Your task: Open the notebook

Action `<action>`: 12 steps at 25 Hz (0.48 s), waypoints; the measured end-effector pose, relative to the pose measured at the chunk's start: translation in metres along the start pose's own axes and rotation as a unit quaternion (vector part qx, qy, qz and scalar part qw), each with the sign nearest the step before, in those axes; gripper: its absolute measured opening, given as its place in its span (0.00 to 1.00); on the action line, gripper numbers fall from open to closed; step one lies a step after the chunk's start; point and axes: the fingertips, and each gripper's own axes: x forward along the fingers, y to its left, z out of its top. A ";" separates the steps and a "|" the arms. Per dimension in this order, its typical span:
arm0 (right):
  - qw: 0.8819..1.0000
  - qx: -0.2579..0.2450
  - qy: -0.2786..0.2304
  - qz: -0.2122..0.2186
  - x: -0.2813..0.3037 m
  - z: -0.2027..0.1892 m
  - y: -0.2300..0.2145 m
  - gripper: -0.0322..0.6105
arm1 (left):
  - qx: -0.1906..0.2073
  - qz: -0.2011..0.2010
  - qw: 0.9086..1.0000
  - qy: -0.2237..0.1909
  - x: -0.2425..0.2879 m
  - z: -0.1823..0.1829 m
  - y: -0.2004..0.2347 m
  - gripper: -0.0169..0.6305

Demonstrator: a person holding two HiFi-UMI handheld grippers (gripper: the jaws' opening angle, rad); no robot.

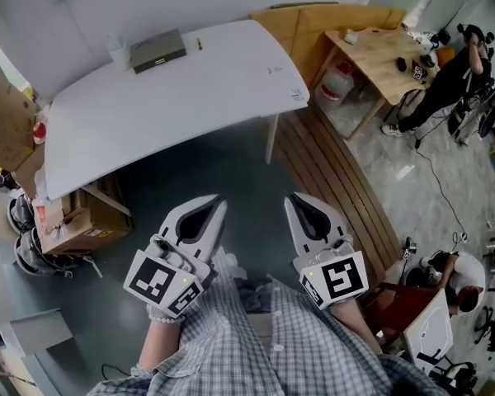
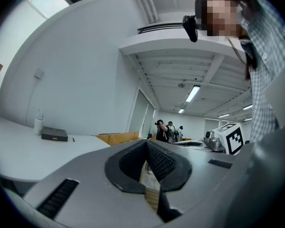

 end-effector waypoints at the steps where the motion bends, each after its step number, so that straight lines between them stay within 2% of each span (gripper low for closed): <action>1: 1.000 -0.001 -0.001 -0.006 0.004 0.002 -0.002 0.09 | 0.001 -0.006 1.000 -0.001 0.003 0.002 0.004 0.04; 12: 0.999 -0.016 0.001 -0.048 0.037 0.009 0.004 0.09 | 0.008 -0.041 0.999 -0.008 0.007 0.015 0.047 0.04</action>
